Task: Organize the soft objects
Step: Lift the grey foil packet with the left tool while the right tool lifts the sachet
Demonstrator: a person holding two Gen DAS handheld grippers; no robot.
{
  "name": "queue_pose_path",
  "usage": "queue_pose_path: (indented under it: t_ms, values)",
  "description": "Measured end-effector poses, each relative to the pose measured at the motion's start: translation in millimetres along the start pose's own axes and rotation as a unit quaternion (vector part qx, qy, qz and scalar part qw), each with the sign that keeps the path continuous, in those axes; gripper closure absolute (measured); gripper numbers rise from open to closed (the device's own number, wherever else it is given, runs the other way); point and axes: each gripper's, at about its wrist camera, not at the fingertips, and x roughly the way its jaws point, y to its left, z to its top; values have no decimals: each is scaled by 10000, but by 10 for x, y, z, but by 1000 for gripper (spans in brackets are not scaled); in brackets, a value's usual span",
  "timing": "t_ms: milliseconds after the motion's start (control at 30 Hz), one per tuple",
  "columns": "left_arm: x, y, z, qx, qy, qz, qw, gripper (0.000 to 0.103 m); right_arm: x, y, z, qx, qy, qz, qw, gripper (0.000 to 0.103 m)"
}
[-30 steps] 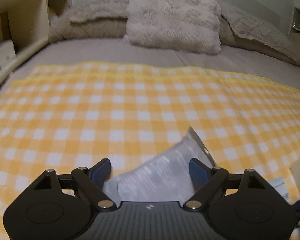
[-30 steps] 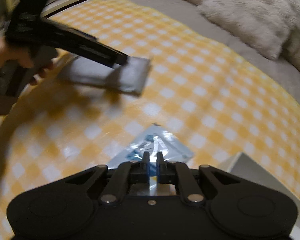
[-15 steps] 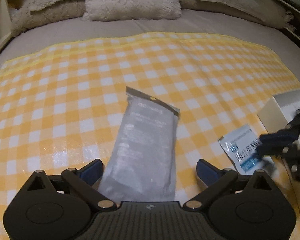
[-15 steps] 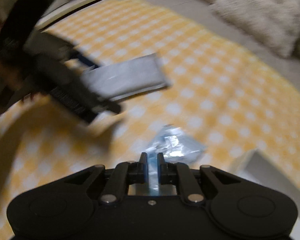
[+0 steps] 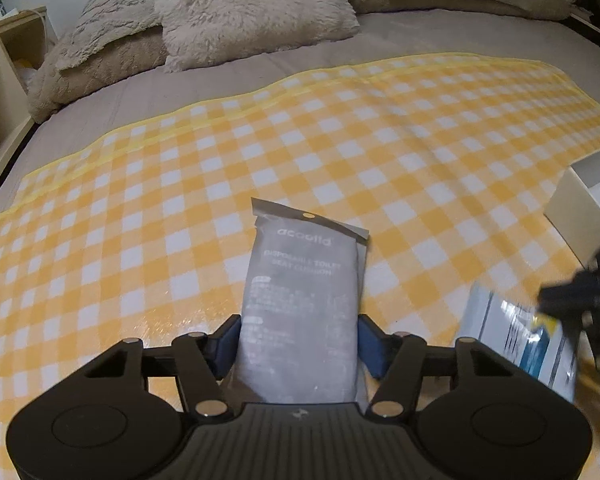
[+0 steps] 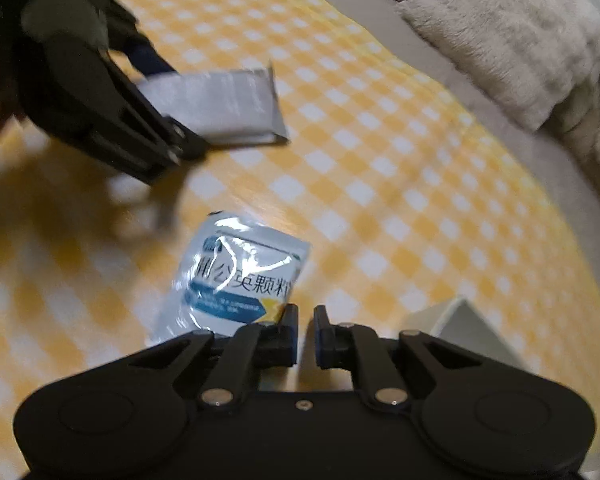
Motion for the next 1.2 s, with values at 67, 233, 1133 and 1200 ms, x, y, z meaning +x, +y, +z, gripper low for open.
queue_pose_path:
  t_ms: [67, 233, 1133, 1200]
  values:
    - [-3, 7, -4, -28, 10, 5, 10000, 42, -16, 14, 23, 63, 30, 329, 9994, 93]
    - [-40, -8, -30, 27, 57, 7, 10000, 43, -128, 116, -25, 59, 161, 1210, 9925, 93]
    - [-255, 349, -289, -339, 178, 328, 9987, 43, 73, 343, 68, -547, -1004, 1623, 9801, 0]
    - [-246, 362, -287, -390, 191, 317, 9986, 43, 119, 338, 76, -433, -965, 1710, 9796, 0]
